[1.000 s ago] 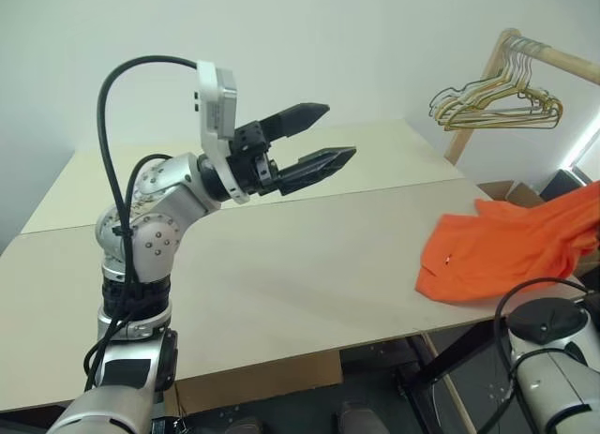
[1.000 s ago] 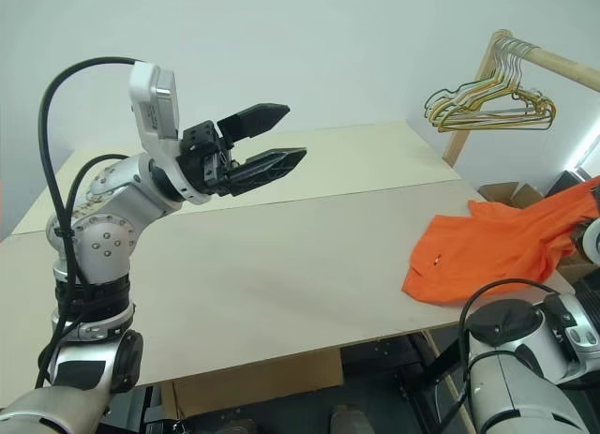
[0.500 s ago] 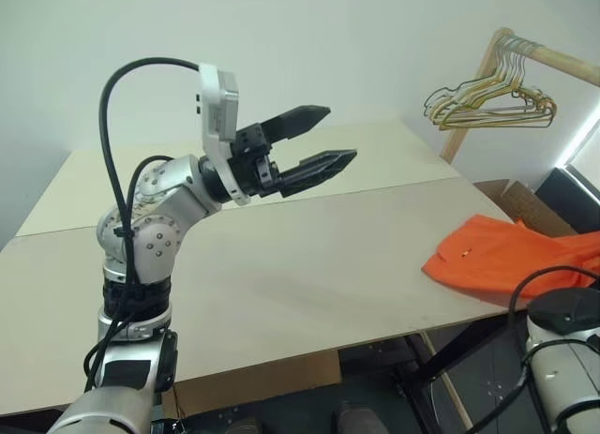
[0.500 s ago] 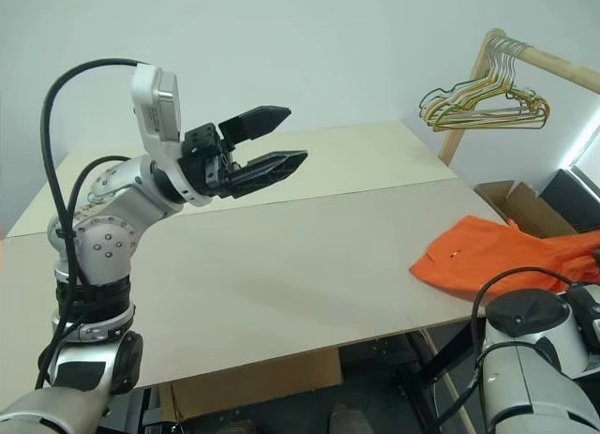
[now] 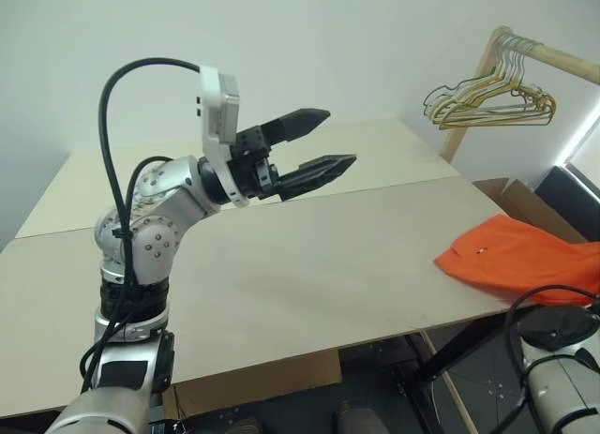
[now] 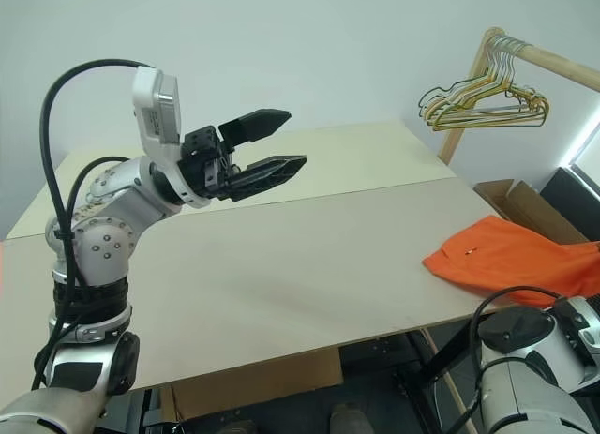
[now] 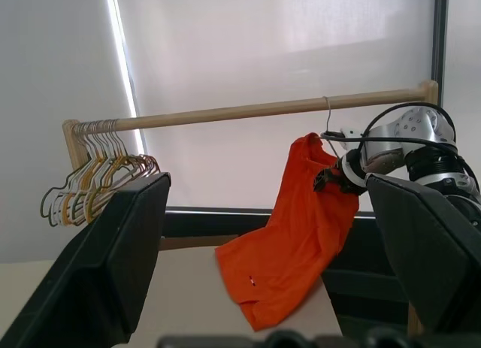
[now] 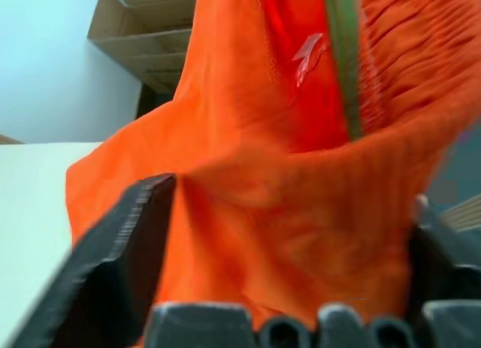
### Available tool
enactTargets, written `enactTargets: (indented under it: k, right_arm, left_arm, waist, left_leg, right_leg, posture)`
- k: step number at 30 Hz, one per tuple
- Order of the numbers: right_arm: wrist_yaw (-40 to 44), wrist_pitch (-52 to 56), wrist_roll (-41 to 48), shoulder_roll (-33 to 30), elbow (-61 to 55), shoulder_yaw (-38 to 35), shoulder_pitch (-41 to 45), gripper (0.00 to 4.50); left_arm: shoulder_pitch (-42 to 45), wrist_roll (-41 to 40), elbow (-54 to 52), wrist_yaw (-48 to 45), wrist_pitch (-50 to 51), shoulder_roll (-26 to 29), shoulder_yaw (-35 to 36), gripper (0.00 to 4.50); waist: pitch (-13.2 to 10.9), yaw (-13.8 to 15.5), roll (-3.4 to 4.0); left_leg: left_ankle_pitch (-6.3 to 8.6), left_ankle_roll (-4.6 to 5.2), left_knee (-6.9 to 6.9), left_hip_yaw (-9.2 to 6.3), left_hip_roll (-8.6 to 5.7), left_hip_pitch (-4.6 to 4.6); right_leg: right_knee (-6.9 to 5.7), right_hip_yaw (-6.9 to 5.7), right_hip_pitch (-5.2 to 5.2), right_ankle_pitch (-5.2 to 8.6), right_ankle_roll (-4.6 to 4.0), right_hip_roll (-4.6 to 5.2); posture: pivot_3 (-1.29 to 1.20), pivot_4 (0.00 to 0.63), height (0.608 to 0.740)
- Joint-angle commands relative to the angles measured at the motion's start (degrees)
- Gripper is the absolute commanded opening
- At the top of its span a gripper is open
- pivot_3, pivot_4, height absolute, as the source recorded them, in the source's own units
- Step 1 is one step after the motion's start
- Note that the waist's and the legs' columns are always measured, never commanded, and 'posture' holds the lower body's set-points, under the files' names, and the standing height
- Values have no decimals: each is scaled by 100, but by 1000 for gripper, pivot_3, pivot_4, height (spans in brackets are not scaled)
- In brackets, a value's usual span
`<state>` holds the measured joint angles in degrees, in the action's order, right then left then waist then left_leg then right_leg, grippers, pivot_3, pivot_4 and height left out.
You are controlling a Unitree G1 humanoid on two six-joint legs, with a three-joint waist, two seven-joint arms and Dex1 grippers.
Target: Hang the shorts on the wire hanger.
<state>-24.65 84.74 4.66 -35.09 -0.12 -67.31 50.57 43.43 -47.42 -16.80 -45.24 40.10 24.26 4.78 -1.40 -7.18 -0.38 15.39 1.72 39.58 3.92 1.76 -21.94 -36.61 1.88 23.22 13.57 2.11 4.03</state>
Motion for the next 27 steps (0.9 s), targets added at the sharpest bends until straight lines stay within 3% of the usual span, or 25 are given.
enactTargets:
  k: [1, 7, 14, 20, 22, 27]
  right_arm:
    - [155, -454, -112, -33, -443, 581, -207, 4475]
    - [249, -1553, -510, -171, -1081, 1749, -833, 4475]
    - [139, -2653, -1049, -111, -1633, 2567, -1426, 4475]
    - [214, -4545, -1700, -277, -2269, 3602, -2065, 4475]
    - [651, -4977, -1313, -148, -2509, 3780, -1903, 4475]
    - [2437, -4923, 435, 254, -2879, 4288, -1360, 4475]
  left_arm:
    - [74, -51, -121, -17, -66, 48, 33, 4500]
    - [64, -70, -138, -43, -58, 66, 36, 4500]
    - [49, -91, -157, -58, -50, 70, 38, 4500]
    - [-8, -65, -207, -19, -12, 148, 54, 4500]
    - [-96, -17, -240, -32, 12, 252, 46, 4500]
    - [-454, 120, -426, 29, 28, 572, 44, 4500]
  waist:
    - [0, 1, 0]
    - [-2, -6, 5]
    - [-3, -7, 4]
    - [-4, -23, 3]
    - [-5, -43, 2]
    - [-16, -68, -16]
  left_leg:
    - [0, 0, -1, 0, 0, 0]
    - [0, 0, -5, 5, -1, 2]
    - [0, 0, -15, 15, -1, 14]
    - [0, -1, -27, 31, -3, 25]
    - [0, -1, -36, 45, -2, 39]
    - [0, -1, -56, 45, 7, 75]
  right_leg:
    - [0, 0, 0, 0, 0, 0]
    - [1, 7, 2, 10, 17, 0]
    - [2, 21, 2, 13, 22, -1]
    - [5, 45, 2, 25, 43, -5]
    - [4, 59, 2, 29, 50, -5]
    - [7, 76, -16, 29, 51, -25]
  posture:
    - [-129, 0, 740]
    - [-131, 0, 740]
    - [-132, 0, 740]
    - [-121, 0, 740]
    - [-106, 0, 740]
    - [-61, 0, 740]
